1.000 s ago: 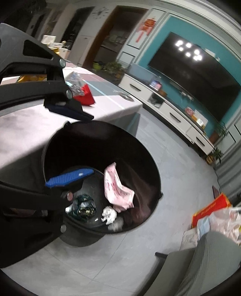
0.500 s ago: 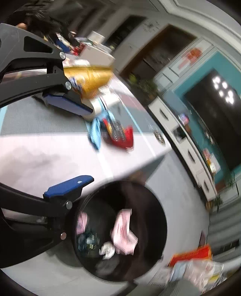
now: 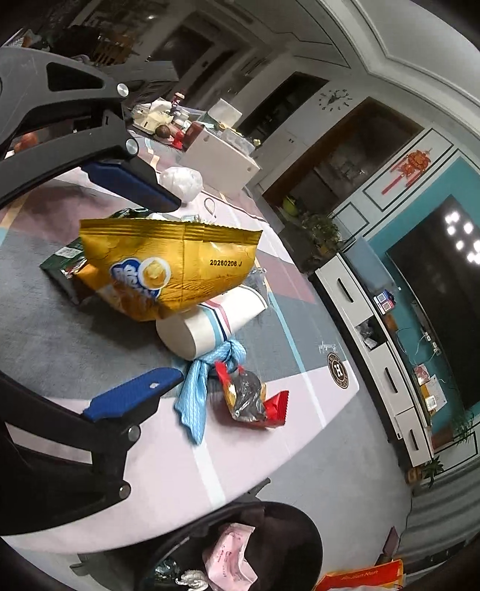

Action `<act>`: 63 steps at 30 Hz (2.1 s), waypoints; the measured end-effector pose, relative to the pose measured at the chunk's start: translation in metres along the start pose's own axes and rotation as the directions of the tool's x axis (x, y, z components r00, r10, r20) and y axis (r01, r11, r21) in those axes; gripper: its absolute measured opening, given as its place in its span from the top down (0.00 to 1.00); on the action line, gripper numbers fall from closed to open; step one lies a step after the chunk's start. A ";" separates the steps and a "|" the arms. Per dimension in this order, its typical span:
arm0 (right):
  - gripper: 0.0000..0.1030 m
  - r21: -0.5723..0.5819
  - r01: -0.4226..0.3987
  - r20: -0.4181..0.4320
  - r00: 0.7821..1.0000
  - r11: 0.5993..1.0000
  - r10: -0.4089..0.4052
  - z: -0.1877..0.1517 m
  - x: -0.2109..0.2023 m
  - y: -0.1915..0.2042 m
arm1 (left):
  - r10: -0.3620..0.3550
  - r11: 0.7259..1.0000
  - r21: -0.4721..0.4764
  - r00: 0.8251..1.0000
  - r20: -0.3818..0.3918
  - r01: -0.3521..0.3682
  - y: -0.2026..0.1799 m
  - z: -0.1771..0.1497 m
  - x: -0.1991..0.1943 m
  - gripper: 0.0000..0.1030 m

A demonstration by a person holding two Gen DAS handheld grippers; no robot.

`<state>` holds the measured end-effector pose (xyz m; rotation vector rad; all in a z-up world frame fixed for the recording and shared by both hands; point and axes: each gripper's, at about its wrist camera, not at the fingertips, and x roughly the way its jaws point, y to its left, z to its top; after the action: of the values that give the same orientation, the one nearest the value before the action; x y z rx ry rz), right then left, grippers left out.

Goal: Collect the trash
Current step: 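Grasp the green snack bag with left tool while right tool grasps yellow chip bag, then carry both snack bags over the black bin and open both tools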

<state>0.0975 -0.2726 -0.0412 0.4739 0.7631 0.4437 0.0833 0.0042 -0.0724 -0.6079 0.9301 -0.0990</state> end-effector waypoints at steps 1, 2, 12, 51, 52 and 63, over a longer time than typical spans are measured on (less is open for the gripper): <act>0.18 0.002 0.001 0.002 1.000 1.000 -0.001 0.000 0.000 0.000 | -0.002 1.000 -0.008 1.000 -0.010 0.002 0.001 0.001 0.005 0.04; 0.18 0.008 0.004 0.003 1.000 1.000 -0.004 0.000 0.003 0.001 | 0.005 1.000 -0.010 1.000 -0.020 -0.005 0.000 -0.001 0.008 0.04; 0.18 -0.013 0.008 -0.001 1.000 1.000 -0.008 -0.003 0.015 0.012 | 0.033 0.999 -0.018 0.999 -0.043 -0.034 0.003 -0.007 0.022 0.31; 0.70 0.114 -0.185 0.113 0.979 0.976 0.172 0.009 -0.075 -0.038 | -0.196 0.957 0.210 0.980 -0.034 0.199 -0.038 -0.016 -0.044 0.84; 0.70 0.118 -0.181 0.124 0.978 0.976 0.166 0.010 -0.078 -0.041 | -0.191 0.957 0.217 0.981 -0.033 0.193 -0.042 -0.016 -0.041 0.84; 0.70 0.169 -0.071 0.267 0.963 0.983 0.024 0.019 -0.126 -0.085 | -0.210 0.924 0.327 0.978 -0.001 0.199 -0.108 -0.021 -0.031 0.84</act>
<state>0.0488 -0.4133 -0.0075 0.7048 0.5354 0.3493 0.0666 -0.0842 -0.0024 -0.3950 0.7929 -0.4212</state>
